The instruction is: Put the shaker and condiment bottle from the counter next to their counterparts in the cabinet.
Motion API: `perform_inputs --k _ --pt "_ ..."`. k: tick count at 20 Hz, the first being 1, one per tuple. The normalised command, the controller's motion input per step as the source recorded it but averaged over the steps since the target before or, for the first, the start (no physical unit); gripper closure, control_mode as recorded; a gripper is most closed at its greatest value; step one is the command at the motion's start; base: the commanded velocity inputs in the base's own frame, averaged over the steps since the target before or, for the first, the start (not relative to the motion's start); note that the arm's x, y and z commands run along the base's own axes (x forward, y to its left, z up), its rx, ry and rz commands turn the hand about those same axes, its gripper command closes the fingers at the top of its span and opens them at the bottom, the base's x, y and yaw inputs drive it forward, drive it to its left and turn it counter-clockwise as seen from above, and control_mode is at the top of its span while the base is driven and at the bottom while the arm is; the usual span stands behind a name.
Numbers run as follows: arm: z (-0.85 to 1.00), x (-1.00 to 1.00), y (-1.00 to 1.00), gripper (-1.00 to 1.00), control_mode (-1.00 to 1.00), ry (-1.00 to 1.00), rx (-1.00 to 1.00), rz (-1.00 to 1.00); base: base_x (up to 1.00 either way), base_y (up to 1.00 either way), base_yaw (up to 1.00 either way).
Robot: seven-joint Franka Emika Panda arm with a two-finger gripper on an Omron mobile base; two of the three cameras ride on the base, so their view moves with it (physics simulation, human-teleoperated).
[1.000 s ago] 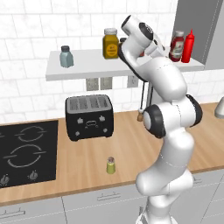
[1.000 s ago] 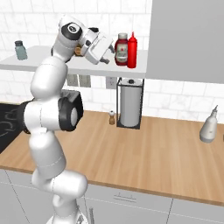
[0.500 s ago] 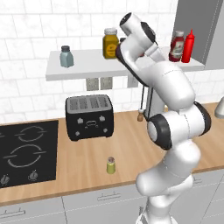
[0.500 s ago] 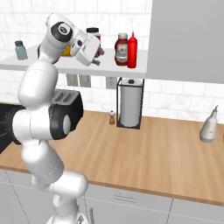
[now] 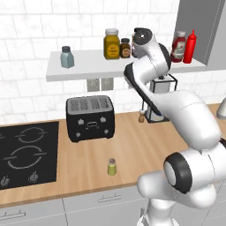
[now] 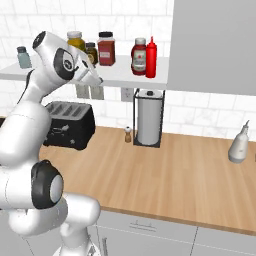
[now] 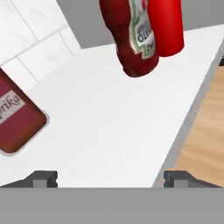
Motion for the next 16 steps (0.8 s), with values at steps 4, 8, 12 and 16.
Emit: perform_inputs --k 4,8,12,16 --pt "-0.15 -0.86 0.14 -1.0 -1.0 0.0 0.0 0.65 0.0 0.0 0.0" --pt "-0.21 -1.0 0.13 -1.0 -1.0 0.0 0.0 0.61 0.0 0.0 0.0" --pt "-0.5 -0.75 0.05 -1.0 -1.0 0.03 0.0 0.54 0.0 0.0 0.0" --pt "-0.79 -0.34 0.0 -1.0 -1.0 0.07 0.0 0.51 0.0 0.0 0.0"
